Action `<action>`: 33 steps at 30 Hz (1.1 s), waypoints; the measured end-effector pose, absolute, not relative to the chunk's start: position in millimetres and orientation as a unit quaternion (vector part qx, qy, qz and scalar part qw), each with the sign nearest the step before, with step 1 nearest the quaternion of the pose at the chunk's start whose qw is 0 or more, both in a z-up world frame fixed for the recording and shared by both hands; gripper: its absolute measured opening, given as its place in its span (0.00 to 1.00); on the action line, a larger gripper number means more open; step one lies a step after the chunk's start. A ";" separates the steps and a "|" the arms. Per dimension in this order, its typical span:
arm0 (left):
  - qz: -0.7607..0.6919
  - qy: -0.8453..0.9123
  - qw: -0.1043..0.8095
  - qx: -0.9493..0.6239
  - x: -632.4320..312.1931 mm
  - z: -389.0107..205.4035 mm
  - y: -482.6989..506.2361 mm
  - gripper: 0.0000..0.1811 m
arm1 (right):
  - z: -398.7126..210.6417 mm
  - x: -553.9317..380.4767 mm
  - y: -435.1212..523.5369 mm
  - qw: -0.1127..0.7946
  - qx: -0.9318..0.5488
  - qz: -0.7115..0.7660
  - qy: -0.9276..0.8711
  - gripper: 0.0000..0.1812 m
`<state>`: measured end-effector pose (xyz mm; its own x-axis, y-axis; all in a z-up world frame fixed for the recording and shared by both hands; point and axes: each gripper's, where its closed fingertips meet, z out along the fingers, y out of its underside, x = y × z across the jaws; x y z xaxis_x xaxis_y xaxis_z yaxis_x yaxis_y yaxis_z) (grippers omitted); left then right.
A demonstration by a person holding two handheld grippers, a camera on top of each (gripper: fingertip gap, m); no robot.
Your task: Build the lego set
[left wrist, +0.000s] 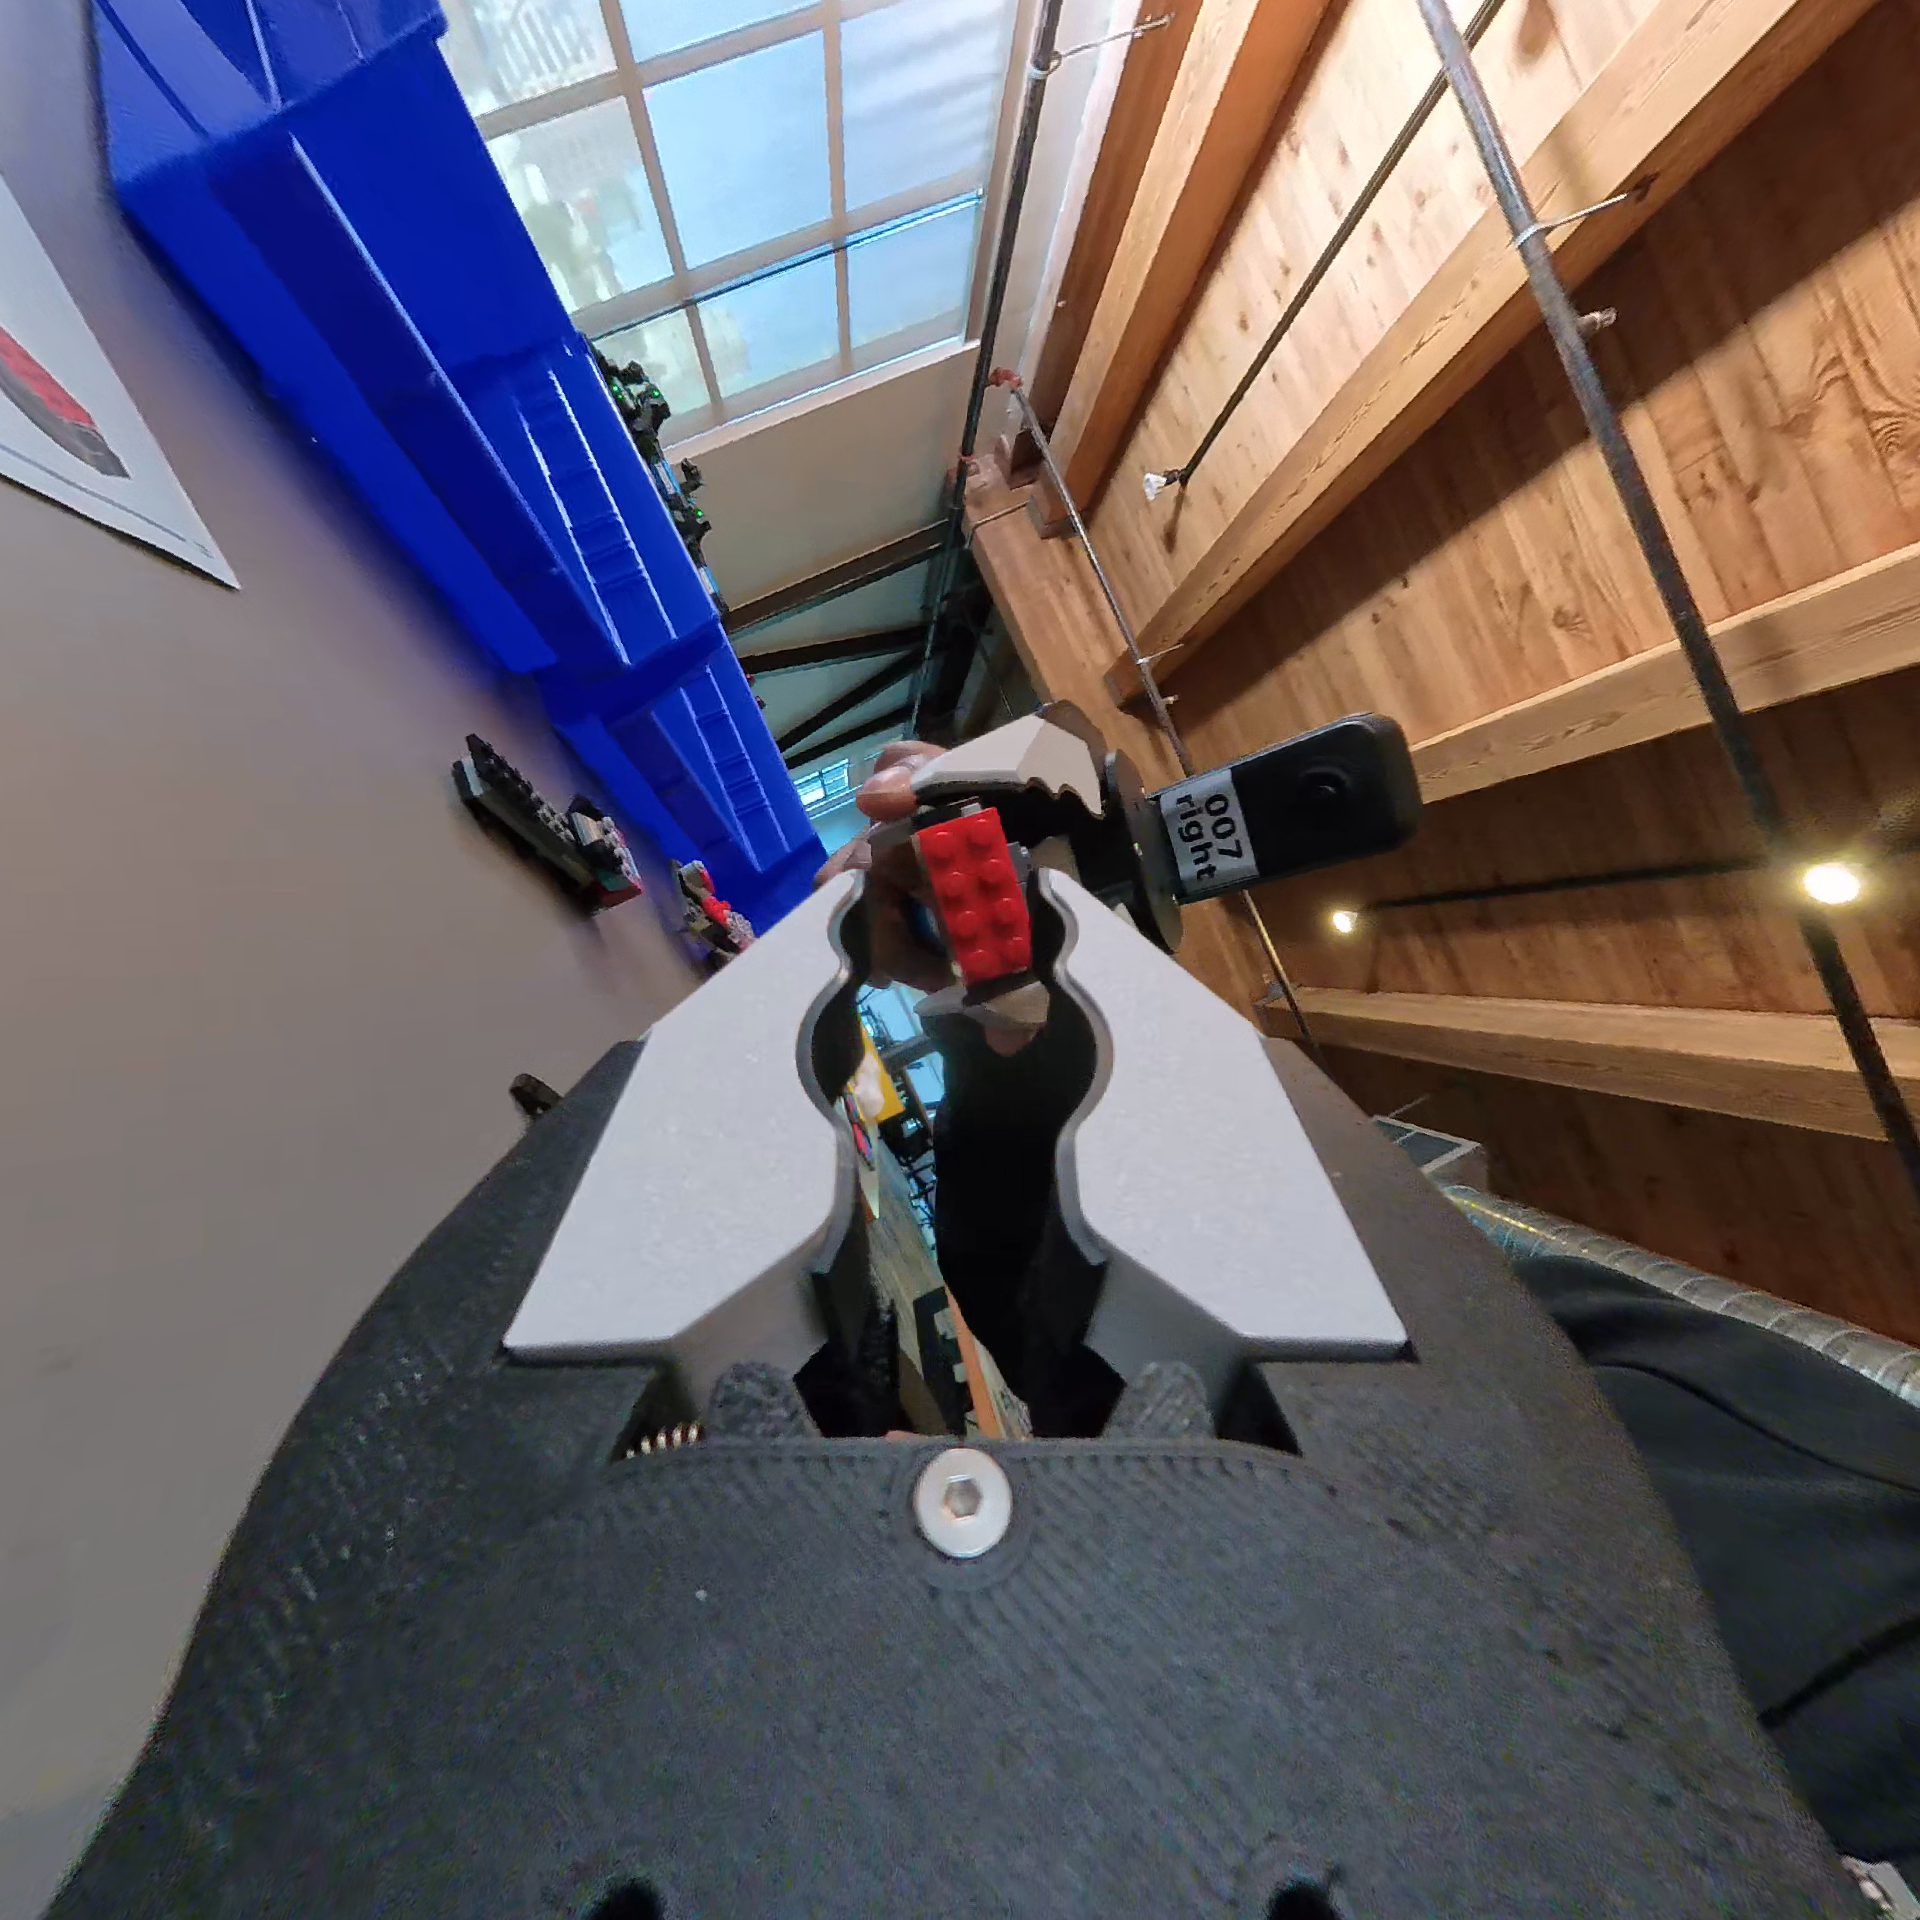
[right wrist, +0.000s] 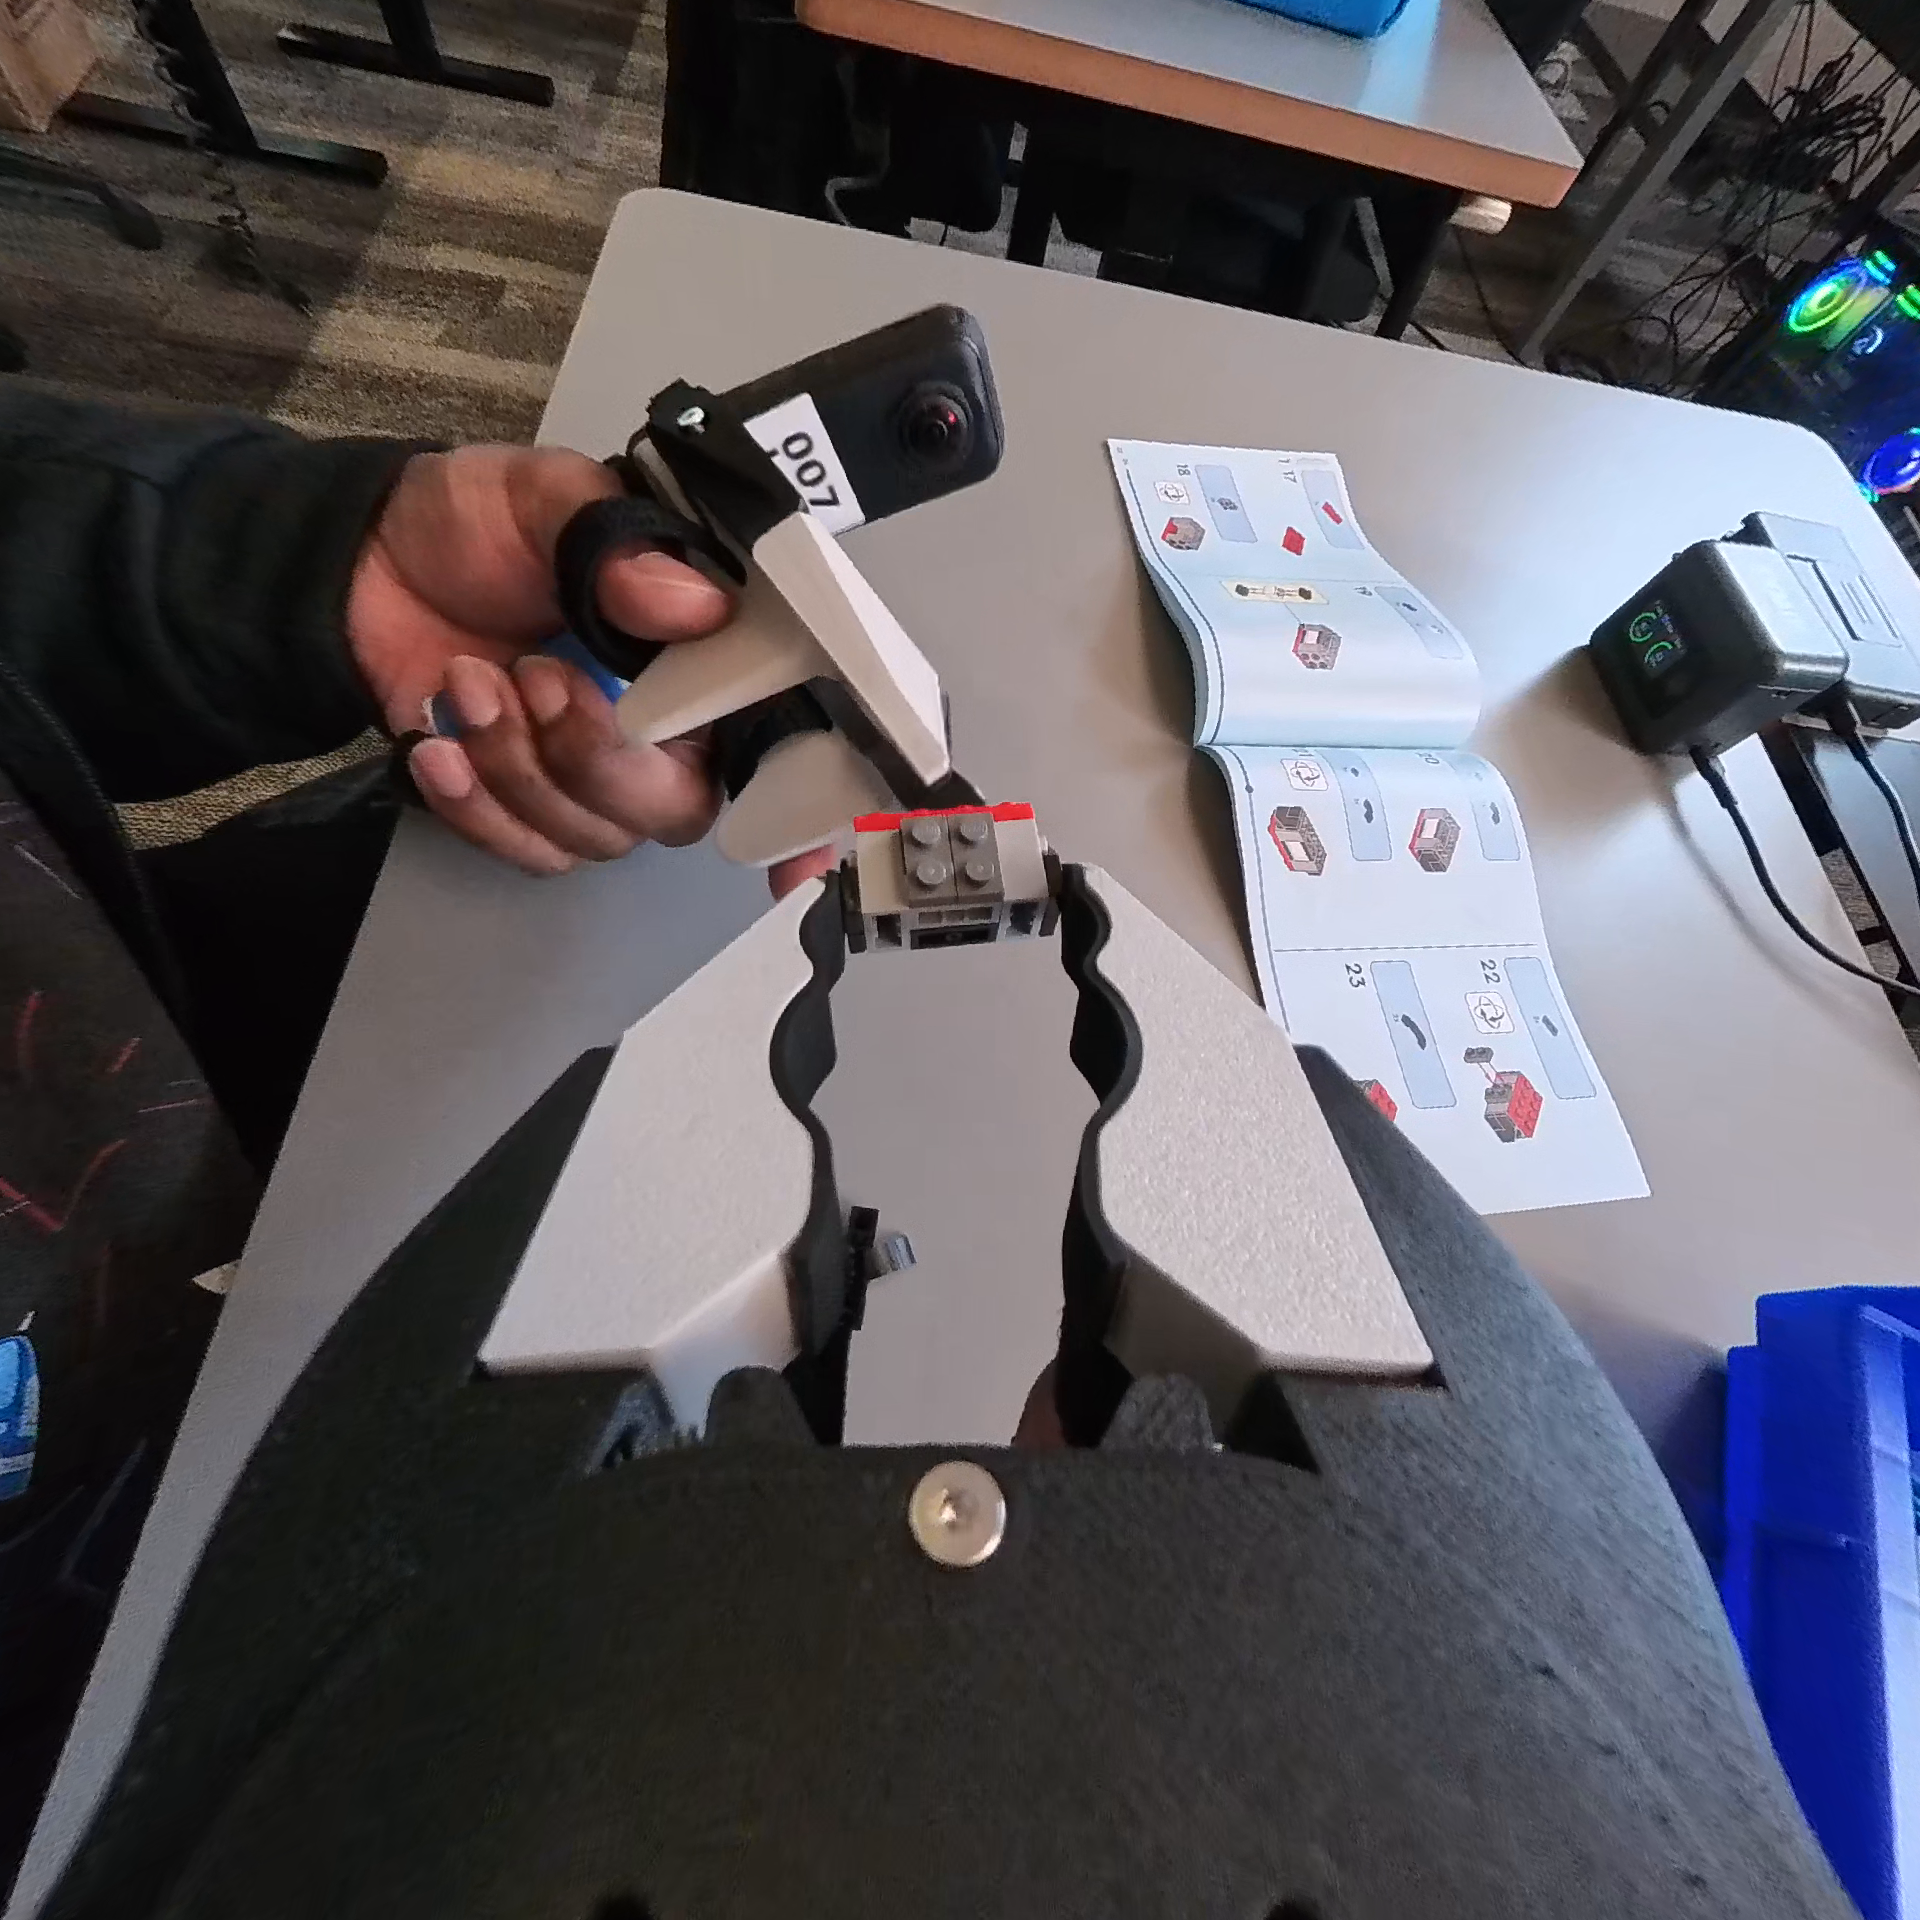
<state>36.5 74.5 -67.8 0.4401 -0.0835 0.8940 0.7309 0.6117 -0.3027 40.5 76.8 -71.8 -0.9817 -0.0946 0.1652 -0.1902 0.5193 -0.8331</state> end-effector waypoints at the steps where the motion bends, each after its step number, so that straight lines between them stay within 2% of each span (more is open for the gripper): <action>1: -0.266 -0.457 0.771 -0.354 37.1 -67.5 75.7 0.16 | -71.3 40.7 76.6 0.049 0.082 0.484 -0.870 0.24; 17: -0.302 -0.423 0.771 -0.368 49.2 -60.4 87.8 0.15 | -66.8 43.7 78.5 0.041 0.094 0.481 -0.871 0.24; 33: -0.312 -0.417 0.775 -0.358 50.4 -58.5 85.0 0.11 | -66.7 44.4 77.2 0.034 0.099 0.480 -0.871 0.24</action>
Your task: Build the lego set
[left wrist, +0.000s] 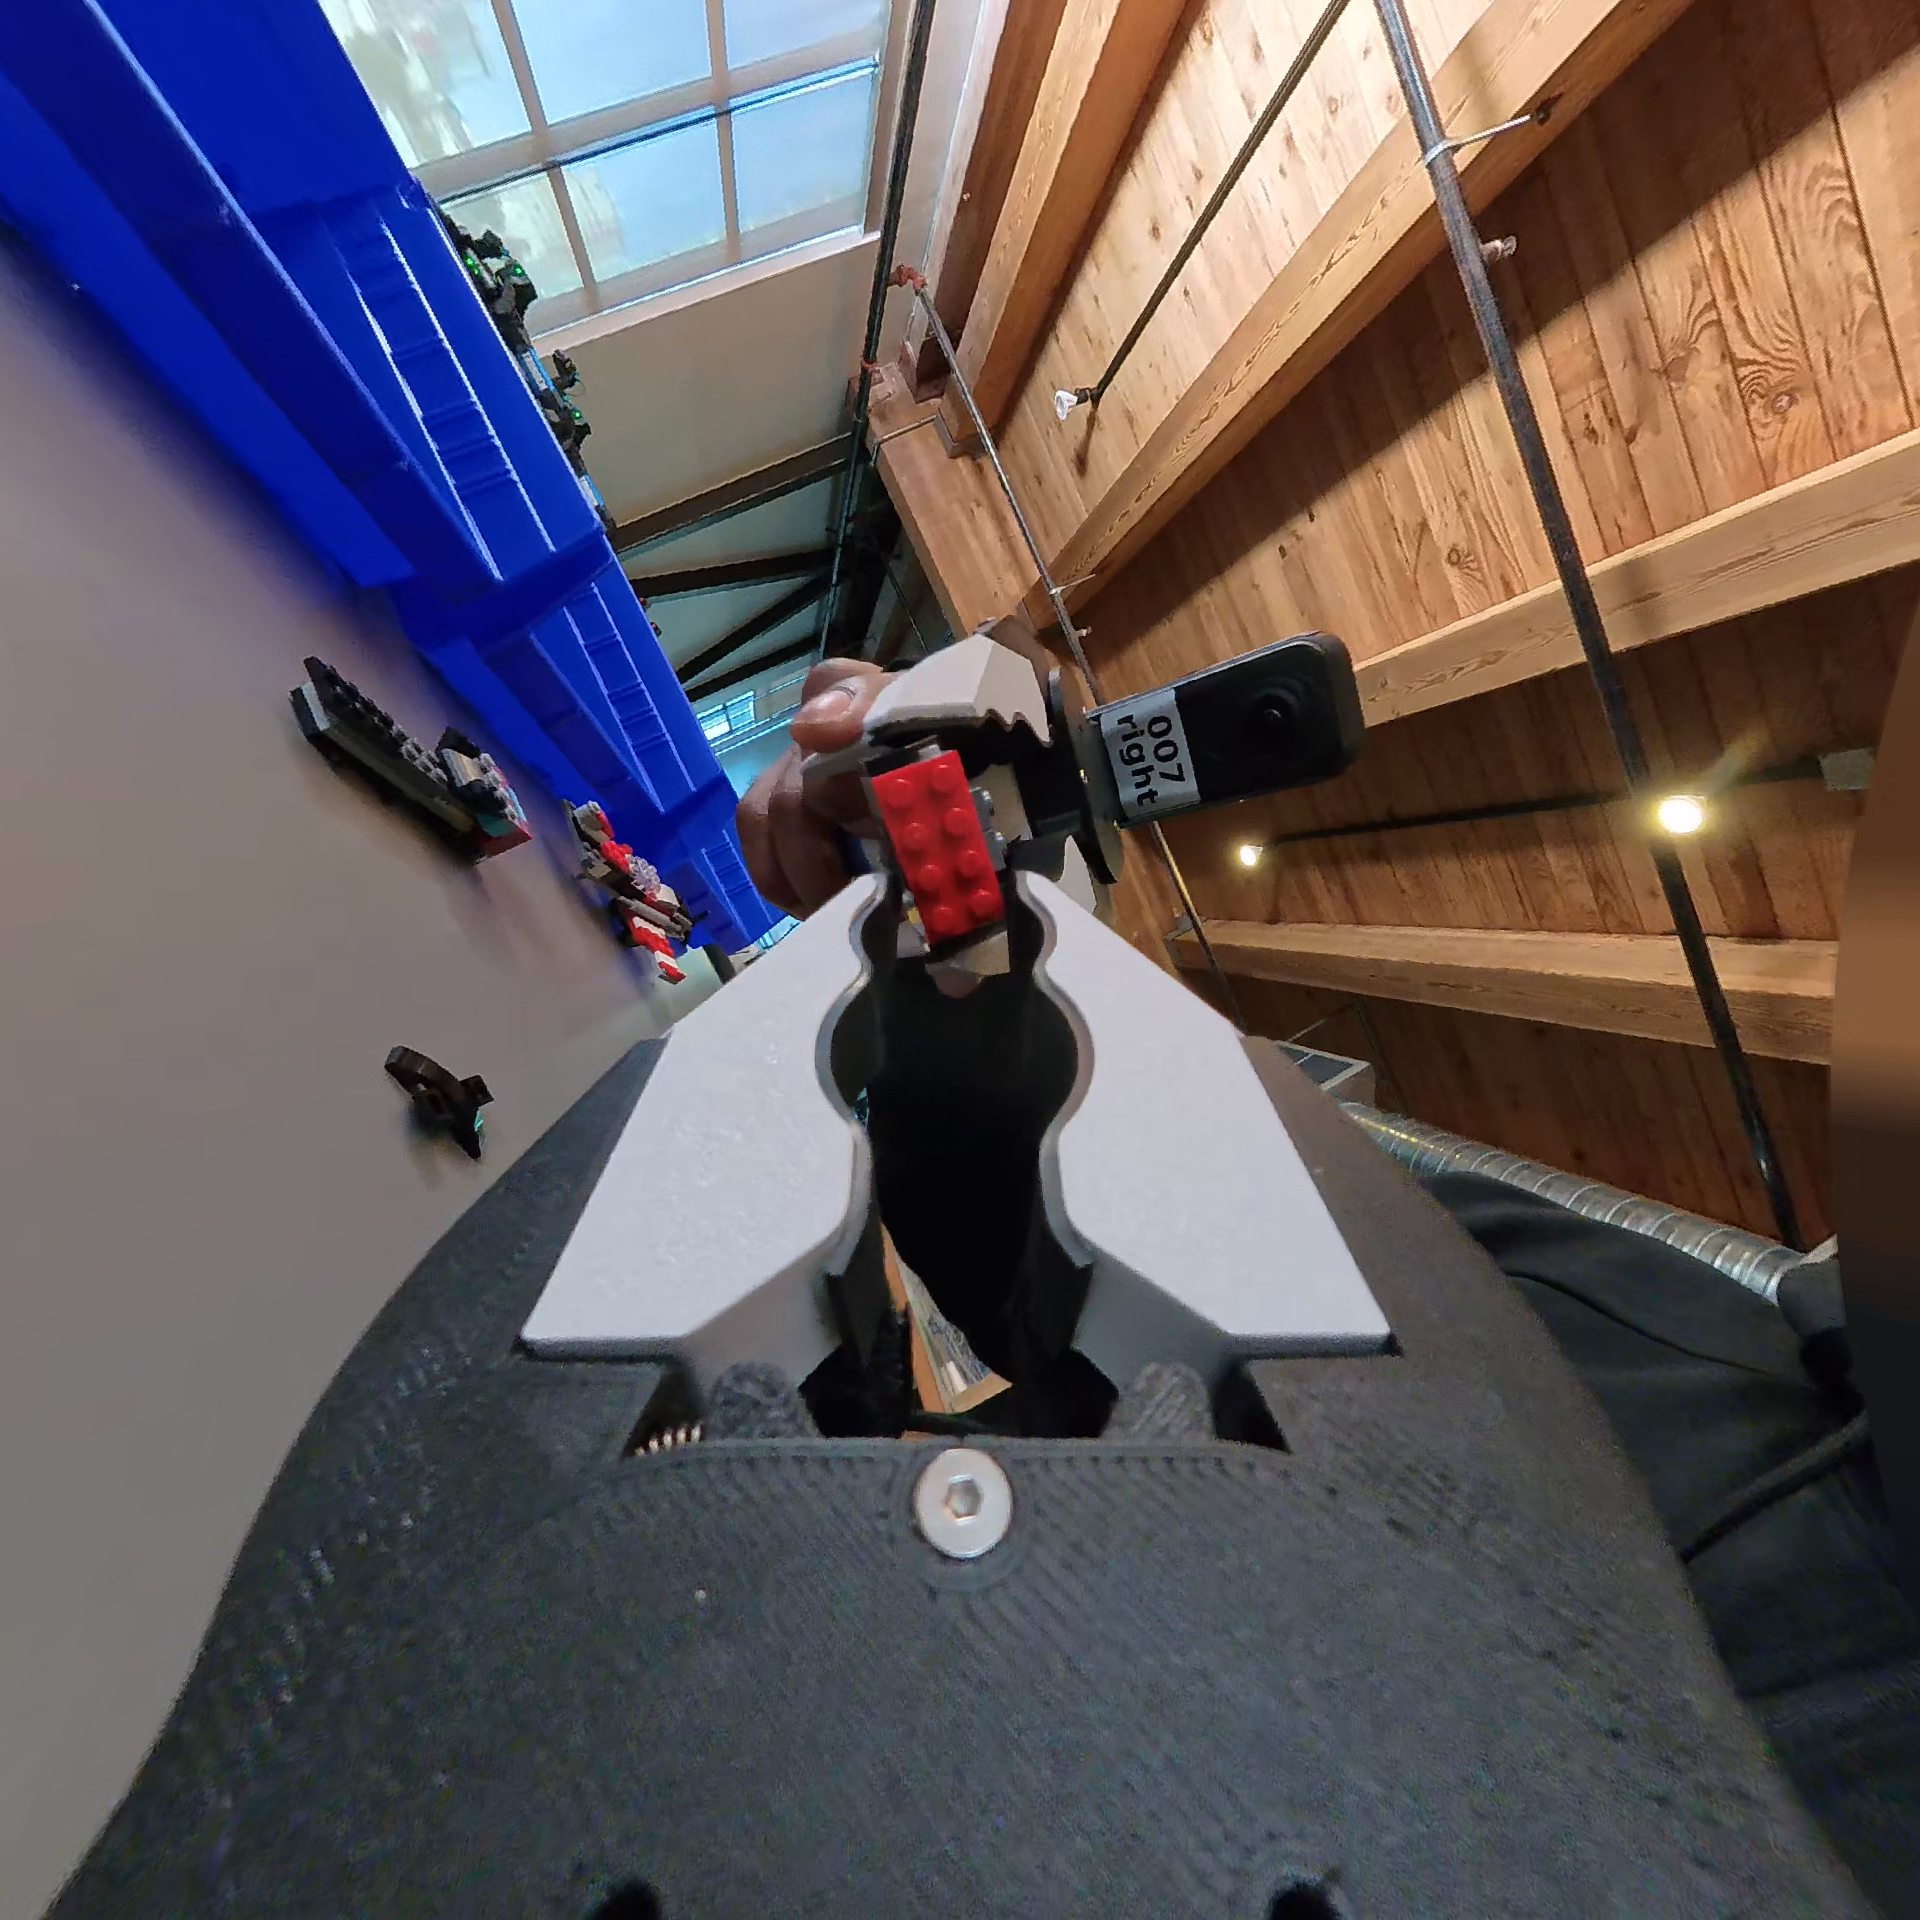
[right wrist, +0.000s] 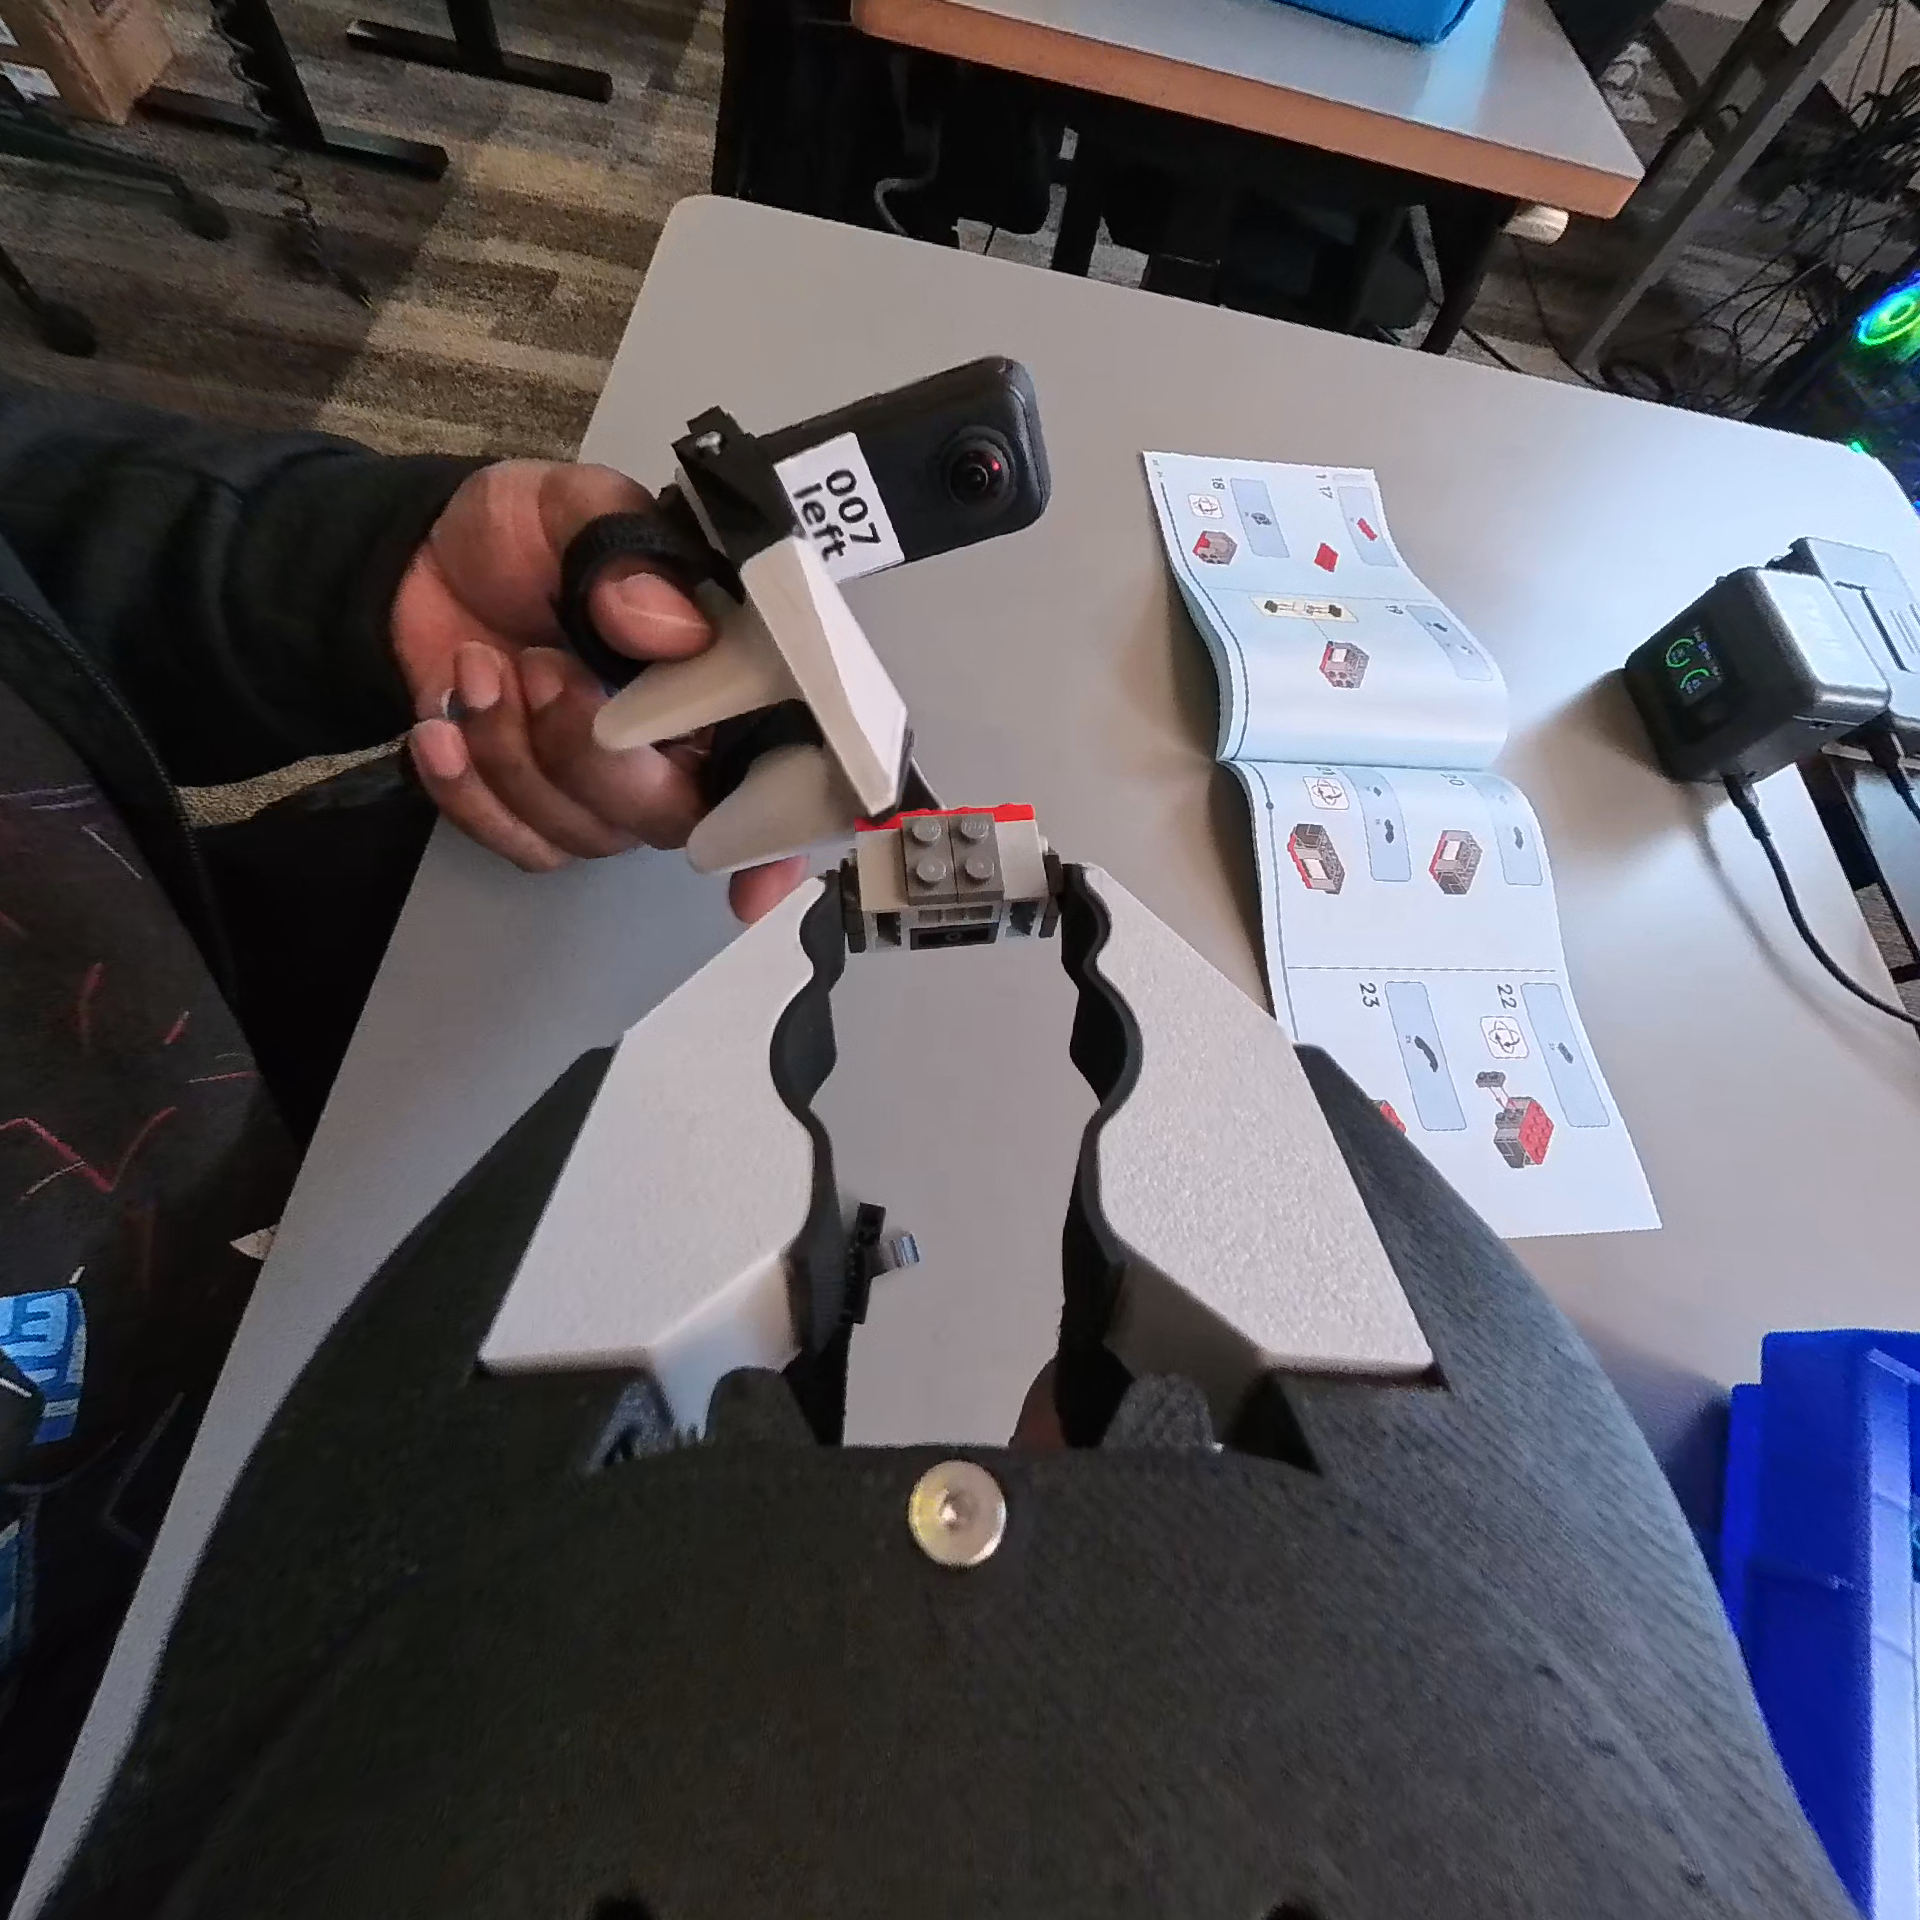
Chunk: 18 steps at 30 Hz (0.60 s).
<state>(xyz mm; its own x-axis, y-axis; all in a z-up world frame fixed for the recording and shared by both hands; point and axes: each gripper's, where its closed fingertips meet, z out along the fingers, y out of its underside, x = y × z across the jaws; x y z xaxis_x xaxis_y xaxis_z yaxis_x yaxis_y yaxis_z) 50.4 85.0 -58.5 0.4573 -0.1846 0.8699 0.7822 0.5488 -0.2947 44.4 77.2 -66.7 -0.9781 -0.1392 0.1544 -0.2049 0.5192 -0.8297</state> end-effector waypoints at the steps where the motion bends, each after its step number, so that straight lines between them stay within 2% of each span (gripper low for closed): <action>1: -0.313 -0.417 0.776 -0.355 50.1 -58.2 84.1 0.11 | -66.3 44.9 77.0 0.033 0.099 0.482 -0.870 0.24; 6: -0.310 -0.417 0.781 -0.348 48.7 -56.9 81.6 0.12 | -64.8 45.7 75.8 0.028 0.101 0.487 -0.867 0.24; 12: -0.240 -0.419 0.780 -0.398 47.4 -60.0 79.9 0.19 | -62.3 44.1 75.9 0.027 0.096 0.488 -0.867 0.24; 18: -0.237 -0.415 0.784 -0.395 47.9 -57.5 74.9 0.19 | -63.0 46.1 76.1 0.028 0.103 0.485 -0.868 0.24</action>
